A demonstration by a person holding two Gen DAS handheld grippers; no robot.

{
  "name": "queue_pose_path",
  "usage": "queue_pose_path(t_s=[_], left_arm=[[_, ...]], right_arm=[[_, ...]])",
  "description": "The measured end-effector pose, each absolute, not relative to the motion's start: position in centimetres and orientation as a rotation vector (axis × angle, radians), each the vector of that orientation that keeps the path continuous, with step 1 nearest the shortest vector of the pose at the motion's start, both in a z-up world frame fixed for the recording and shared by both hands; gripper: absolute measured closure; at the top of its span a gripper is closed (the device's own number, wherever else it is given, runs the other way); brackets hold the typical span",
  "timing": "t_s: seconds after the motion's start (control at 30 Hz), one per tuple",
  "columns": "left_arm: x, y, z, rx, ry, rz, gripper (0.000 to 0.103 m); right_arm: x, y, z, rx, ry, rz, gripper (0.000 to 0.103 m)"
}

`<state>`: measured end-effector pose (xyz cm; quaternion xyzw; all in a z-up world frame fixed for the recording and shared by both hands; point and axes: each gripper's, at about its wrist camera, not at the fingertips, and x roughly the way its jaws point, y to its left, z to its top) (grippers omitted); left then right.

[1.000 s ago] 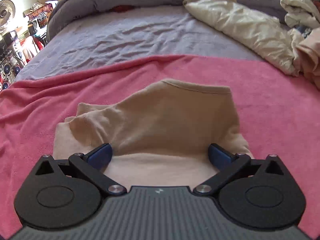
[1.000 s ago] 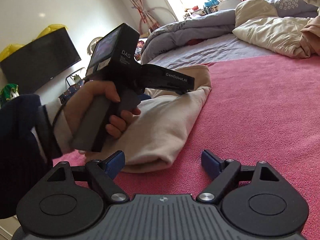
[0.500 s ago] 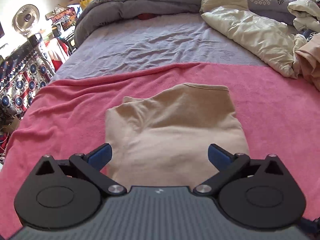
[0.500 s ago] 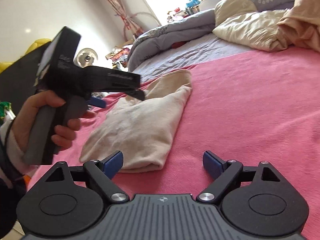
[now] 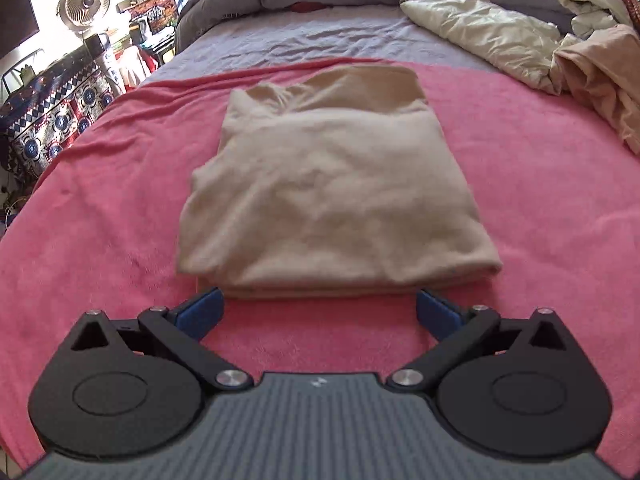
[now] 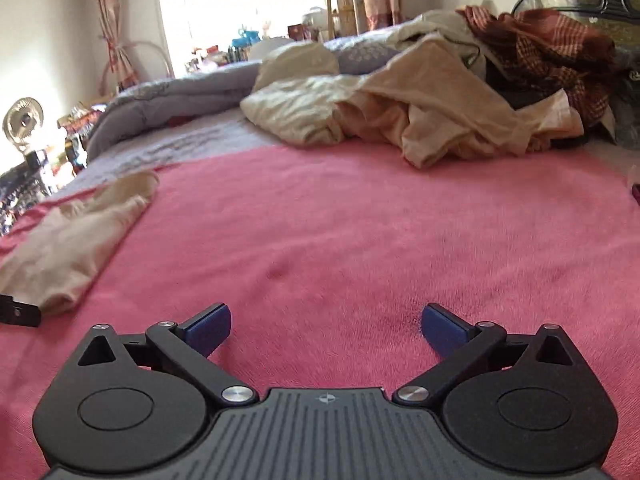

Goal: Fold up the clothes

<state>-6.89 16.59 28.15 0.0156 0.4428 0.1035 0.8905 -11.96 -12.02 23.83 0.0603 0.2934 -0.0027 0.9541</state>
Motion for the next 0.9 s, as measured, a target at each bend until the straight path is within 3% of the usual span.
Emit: queue_pose_path(t_s=[0.23,0.9], left_arm=[[-9.1,16.4,25.9,0.007,0.721,0.212,0.0],[-9.4,17.4,25.7,-0.055,0.694,0.188,0.0]], right_arm=[[-12.2,-11.8,23.2,0.096,0.59,0.0,0.0],[-12.1,-12.0,23.5,0.102,0.577,-0.003,0.0]])
